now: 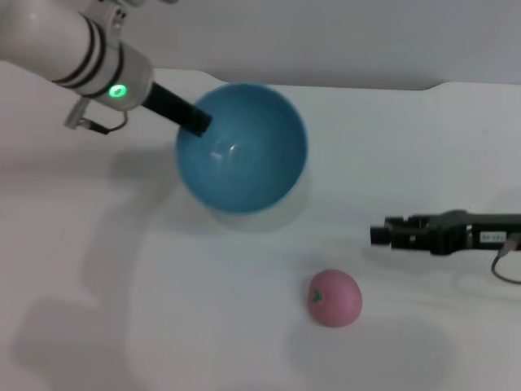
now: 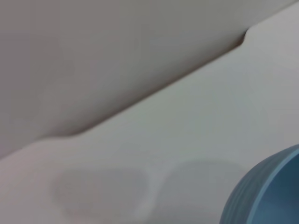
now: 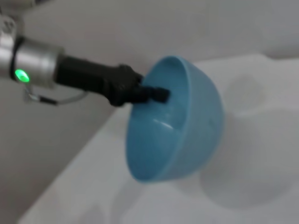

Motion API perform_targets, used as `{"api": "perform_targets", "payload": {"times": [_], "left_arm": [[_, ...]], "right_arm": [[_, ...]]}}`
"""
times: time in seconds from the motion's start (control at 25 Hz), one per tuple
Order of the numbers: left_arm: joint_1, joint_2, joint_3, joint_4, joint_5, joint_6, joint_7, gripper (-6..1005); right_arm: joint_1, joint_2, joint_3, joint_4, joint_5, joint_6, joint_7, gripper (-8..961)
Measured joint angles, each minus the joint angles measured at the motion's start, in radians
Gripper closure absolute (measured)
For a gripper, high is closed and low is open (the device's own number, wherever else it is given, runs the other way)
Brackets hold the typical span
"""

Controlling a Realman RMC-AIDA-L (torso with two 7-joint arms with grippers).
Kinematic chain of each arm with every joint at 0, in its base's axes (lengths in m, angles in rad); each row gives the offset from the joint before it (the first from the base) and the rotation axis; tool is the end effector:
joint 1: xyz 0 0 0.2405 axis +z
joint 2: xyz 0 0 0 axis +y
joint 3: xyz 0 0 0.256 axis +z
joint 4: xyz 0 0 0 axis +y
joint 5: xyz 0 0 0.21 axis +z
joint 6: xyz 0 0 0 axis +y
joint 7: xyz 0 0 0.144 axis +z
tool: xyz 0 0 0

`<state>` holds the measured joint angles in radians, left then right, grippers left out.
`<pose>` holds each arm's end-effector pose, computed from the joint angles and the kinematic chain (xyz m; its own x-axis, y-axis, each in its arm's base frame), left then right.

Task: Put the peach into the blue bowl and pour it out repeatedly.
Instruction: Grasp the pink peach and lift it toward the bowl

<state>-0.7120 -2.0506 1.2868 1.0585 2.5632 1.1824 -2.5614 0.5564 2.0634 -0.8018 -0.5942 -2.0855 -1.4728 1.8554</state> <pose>-0.1935 0.4169 -0.0008 0.7277 0.6844 0.0452 0.5944 -0.5963 -0.5396 0.2715 0.3277 -0.0250 0.5628 -0.7450 -0.3581 -0.7823 -0.6200 0.0604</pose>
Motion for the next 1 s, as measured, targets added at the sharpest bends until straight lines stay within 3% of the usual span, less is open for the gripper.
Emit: {"api": "perform_targets", "payload": {"times": [0.28, 1.0], "left_arm": [[0.004, 0.001, -0.043, 0.037, 0.071, 0.16, -0.014, 1001], [0.012, -0.001, -0.068, 0.033, 0.076, 0.189, -0.017, 1000]], "right_arm": [[0.053, 0.004, -0.227, -0.015, -0.072, 0.116, 0.132, 378], [0.126, 0.01, -0.441, 0.0, -0.082, 0.174, 0.211, 378]]}}
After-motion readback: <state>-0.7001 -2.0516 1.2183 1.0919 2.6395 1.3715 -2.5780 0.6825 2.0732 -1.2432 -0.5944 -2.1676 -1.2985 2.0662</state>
